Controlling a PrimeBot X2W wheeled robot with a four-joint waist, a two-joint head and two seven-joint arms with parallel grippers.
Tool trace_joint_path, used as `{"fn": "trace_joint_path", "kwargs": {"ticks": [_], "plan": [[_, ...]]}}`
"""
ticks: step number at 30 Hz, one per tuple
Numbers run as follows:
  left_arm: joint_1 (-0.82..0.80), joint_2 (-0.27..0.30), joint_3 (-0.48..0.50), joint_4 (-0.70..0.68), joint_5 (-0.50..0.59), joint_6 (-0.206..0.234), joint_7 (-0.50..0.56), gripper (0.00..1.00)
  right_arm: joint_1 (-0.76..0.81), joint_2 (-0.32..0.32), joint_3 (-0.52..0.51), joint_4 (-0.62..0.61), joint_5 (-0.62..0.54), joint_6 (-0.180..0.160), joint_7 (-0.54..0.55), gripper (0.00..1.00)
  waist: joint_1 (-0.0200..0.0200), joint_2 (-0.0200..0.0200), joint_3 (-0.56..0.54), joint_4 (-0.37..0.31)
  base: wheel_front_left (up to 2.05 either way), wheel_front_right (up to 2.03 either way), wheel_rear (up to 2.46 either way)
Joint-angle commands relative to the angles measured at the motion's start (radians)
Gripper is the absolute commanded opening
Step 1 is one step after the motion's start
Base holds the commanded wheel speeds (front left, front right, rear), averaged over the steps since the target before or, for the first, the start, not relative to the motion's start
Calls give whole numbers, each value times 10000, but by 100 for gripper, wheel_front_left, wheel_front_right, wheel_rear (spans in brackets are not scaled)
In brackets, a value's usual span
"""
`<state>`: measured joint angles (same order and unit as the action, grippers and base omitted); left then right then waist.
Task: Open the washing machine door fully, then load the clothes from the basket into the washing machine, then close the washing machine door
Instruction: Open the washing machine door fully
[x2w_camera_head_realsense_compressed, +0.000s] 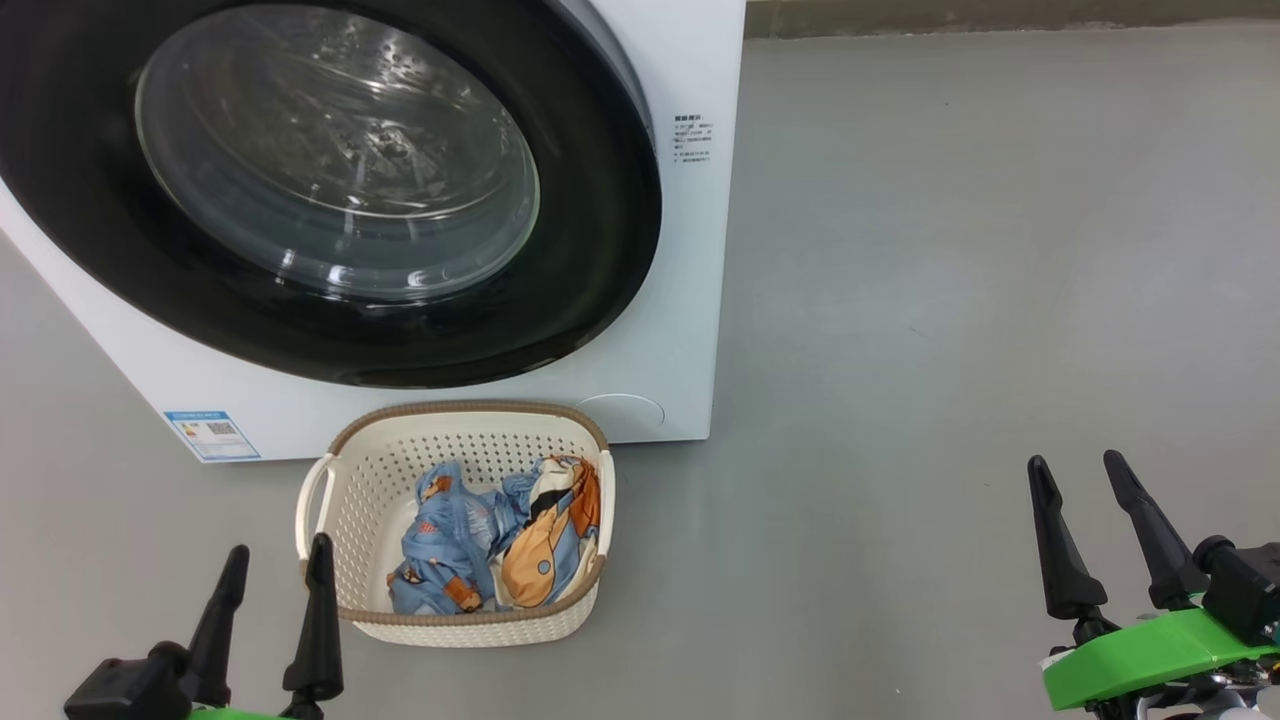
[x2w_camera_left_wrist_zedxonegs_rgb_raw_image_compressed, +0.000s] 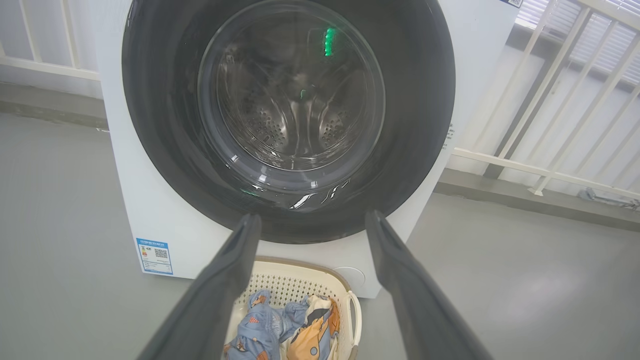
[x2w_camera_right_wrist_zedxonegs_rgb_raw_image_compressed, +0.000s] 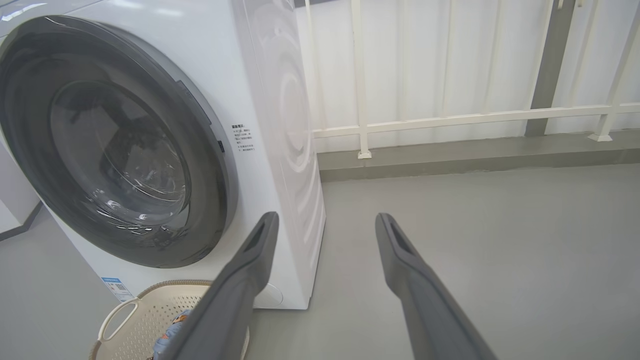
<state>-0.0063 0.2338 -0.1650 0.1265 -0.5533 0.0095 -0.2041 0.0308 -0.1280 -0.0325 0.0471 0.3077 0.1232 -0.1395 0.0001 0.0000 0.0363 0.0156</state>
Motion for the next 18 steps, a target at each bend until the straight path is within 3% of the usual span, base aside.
{"fn": "trace_joint_path", "kwargs": {"ticks": [1,9,10,12,18], "plan": [[-449,233,330,-187,27,41,-135,100,-407,-127,230,-243,-43,75,-64,100,0,0,3,14,14,14,-28],[-448,226,264,-139,1,48,-163,100,-614,-83,293,-144,34,75,-30,100,0,0,-18,135,1,1,-2],[-439,219,251,-136,0,51,-167,100,-679,-57,319,-111,78,75,-31,41,0,0,-19,159,0,0,0],[-415,203,221,-136,-2,59,-174,100,-835,-9,388,-29,142,75,-59,3,0,0,-24,215,0,0,0],[-314,148,157,-143,-22,95,-206,100,-1564,340,499,427,948,75,-341,0,0,0,-34,401,0,0,0]]}}
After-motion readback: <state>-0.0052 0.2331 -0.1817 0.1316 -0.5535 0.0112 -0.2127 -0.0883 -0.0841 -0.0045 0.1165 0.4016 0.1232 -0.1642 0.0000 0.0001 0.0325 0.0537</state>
